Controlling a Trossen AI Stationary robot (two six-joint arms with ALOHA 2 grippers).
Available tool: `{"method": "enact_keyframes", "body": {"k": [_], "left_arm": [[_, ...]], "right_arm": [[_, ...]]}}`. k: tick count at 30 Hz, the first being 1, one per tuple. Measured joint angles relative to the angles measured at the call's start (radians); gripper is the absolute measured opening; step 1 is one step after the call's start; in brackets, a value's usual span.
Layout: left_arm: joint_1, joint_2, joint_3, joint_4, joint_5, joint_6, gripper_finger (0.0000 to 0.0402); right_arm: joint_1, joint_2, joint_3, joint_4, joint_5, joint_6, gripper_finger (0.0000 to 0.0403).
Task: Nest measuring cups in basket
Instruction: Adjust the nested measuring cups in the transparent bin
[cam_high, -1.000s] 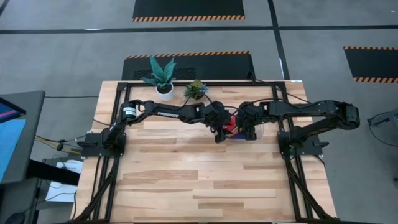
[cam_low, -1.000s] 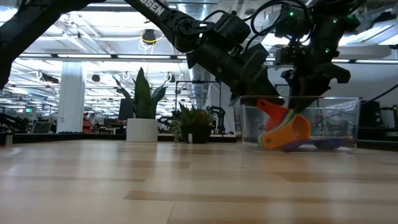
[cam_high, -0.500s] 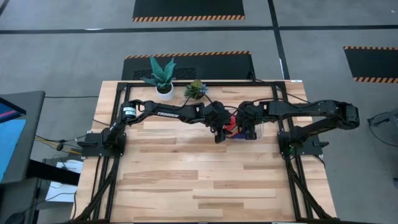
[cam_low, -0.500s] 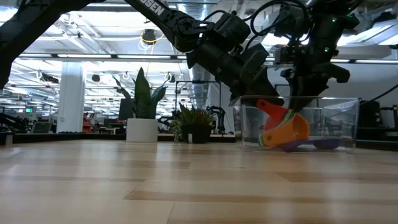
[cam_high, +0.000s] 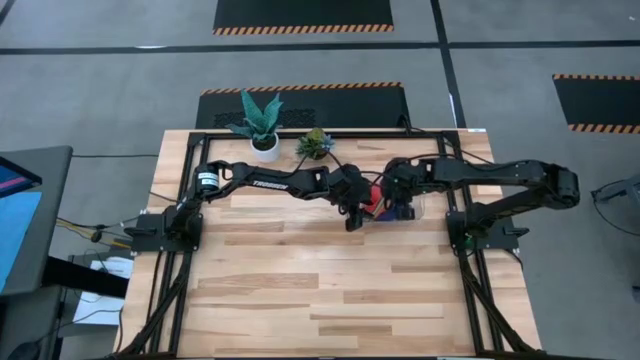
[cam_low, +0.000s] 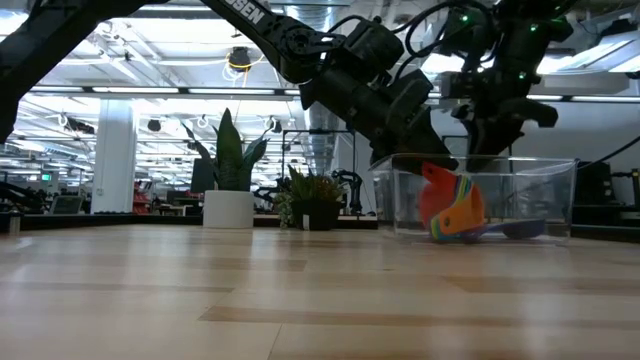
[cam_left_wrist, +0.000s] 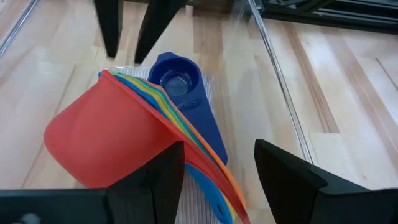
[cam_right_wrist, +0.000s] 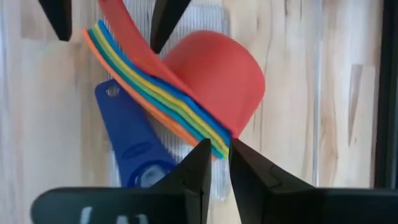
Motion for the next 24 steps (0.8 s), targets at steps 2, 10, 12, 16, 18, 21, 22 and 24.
{"method": "enact_keyframes", "body": {"k": [2,10,12,16,18,21,22,24], "left_arm": [[0.000,0.000,0.000,0.000,-0.005,-0.003,0.0183],[0.010,0.000,0.012,-0.002,-0.114,0.003,0.0183],[0.012,0.000,0.020,-0.001,-0.097,-0.009,0.0183],[0.010,0.000,0.076,-0.041,-0.107,-0.025,0.0183],[0.010,0.000,0.109,-0.104,-0.149,0.025,0.0183],[0.011,0.000,0.144,-0.225,-0.220,0.104,0.0183],[0.012,0.000,0.157,-0.255,-0.228,0.126,0.0183],[0.017,0.000,0.180,-0.291,-0.239,0.165,0.0183]], "right_arm": [[0.000,-0.014,0.002,-0.020,-0.001,0.032,0.0078],[0.014,-0.027,0.002,-0.130,-0.101,0.101,0.0067],[0.014,-0.022,0.002,-0.104,-0.102,0.111,0.0063],[0.002,-0.021,0.002,-0.064,-0.106,0.129,0.0058],[-0.005,-0.021,0.002,-0.070,-0.111,0.130,0.0055],[-0.014,-0.021,-0.009,-0.066,-0.111,0.139,0.0053],[-0.020,-0.021,-0.014,-0.068,-0.111,0.148,0.0053],[-0.032,-0.021,-0.026,-0.060,-0.112,0.162,0.0053]]}}
